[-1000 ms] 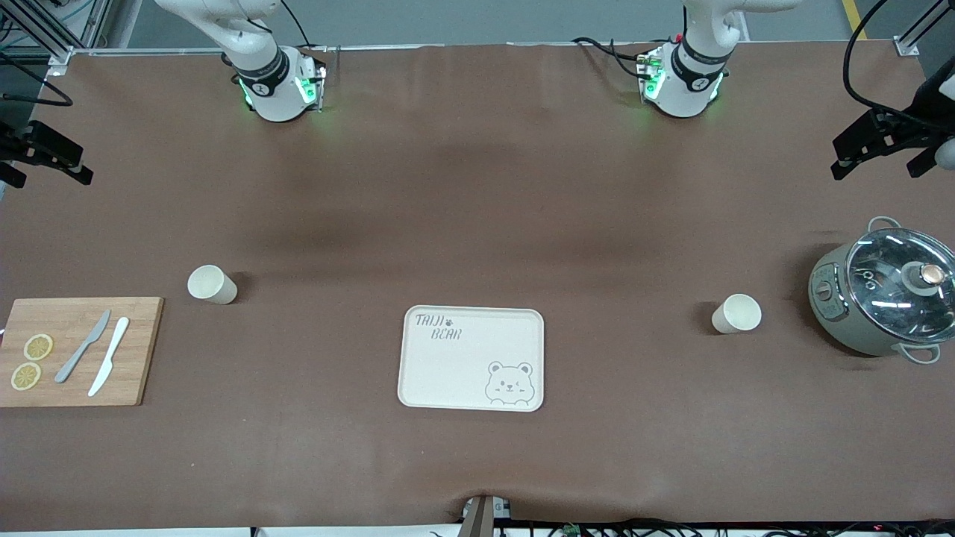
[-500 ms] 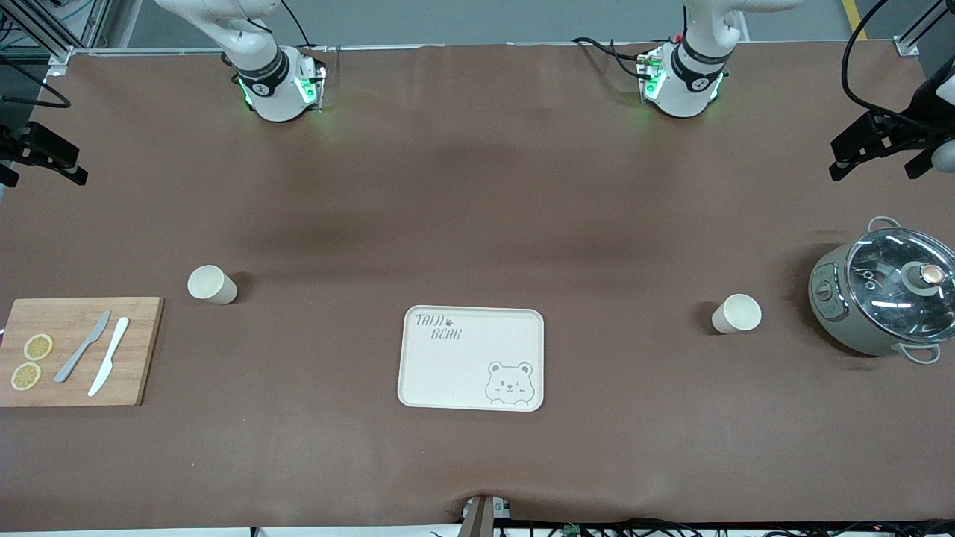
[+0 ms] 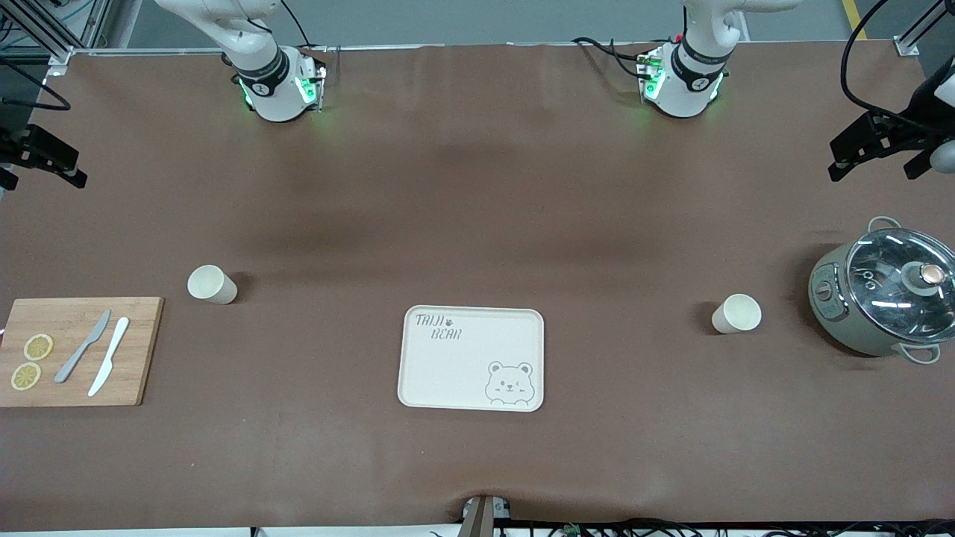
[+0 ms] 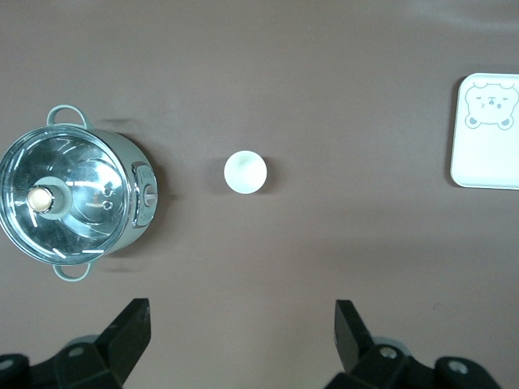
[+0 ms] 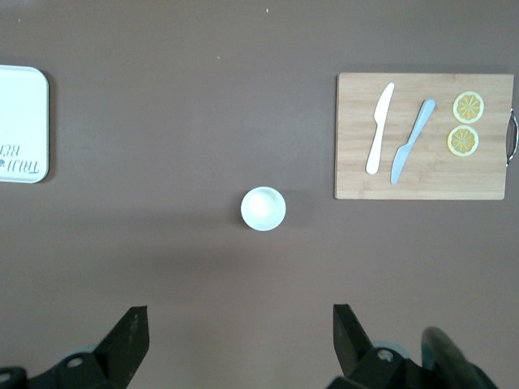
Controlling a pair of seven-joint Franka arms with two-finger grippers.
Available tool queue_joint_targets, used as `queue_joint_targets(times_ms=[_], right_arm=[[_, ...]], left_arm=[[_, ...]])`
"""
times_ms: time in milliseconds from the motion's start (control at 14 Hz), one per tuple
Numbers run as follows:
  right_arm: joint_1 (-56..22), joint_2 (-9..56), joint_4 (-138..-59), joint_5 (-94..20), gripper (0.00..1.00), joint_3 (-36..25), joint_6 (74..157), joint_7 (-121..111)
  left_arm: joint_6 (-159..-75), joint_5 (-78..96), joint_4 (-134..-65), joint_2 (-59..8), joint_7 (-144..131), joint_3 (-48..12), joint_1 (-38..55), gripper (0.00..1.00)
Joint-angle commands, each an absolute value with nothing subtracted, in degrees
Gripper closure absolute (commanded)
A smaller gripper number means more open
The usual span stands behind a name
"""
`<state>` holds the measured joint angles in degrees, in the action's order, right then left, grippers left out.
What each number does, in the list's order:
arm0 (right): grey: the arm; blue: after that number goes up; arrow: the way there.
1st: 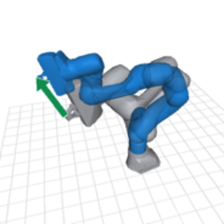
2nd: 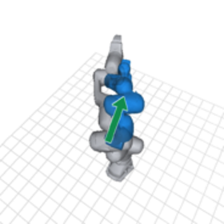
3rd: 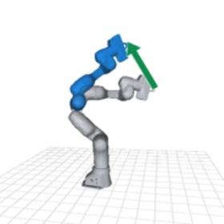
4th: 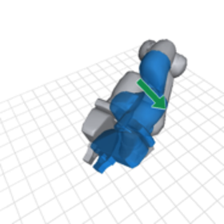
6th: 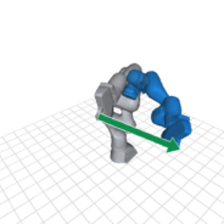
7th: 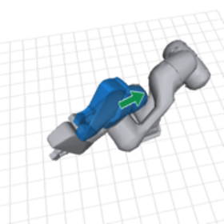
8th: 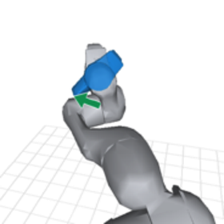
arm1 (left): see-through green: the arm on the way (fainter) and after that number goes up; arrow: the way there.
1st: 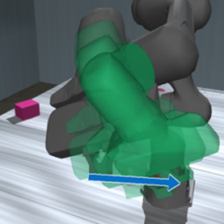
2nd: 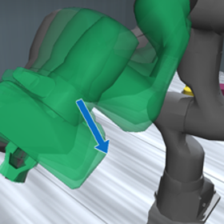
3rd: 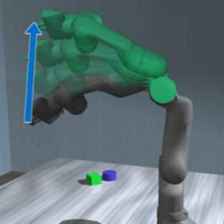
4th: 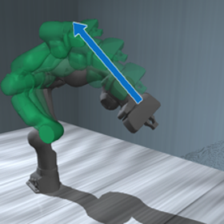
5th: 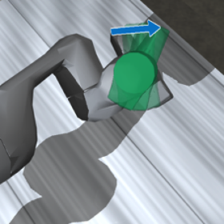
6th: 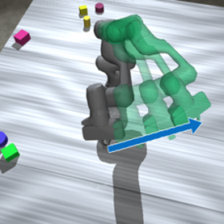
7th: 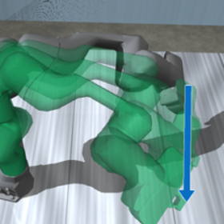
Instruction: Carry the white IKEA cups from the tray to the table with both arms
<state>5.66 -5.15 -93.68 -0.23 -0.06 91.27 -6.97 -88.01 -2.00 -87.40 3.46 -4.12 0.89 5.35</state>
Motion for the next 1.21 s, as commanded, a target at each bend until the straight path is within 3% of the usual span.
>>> queue_joint_targets(times_ms=[0,786,1143], right_arm=[[6.2,-3.3,-93.3,0.2,0.00,0.0,94.0,-6.9],[7.6,-2.2,-92.8,0.2,0.00,-0.1,96.1,-6.5],[7.6,-2.4,-92.4,0.2,0.00,0.1,88.5,-6.4]], left_arm=[[-87.4,-0.8,-86.5,3.3,-4.2,0.8,4.9,0.00],[-84.9,-1.3,-86.4,3.3,-4.1,0.8,5.1,0.00],[-84.9,-1.8,-86.3,2.5,-3.9,0.7,5.7,0.00]])
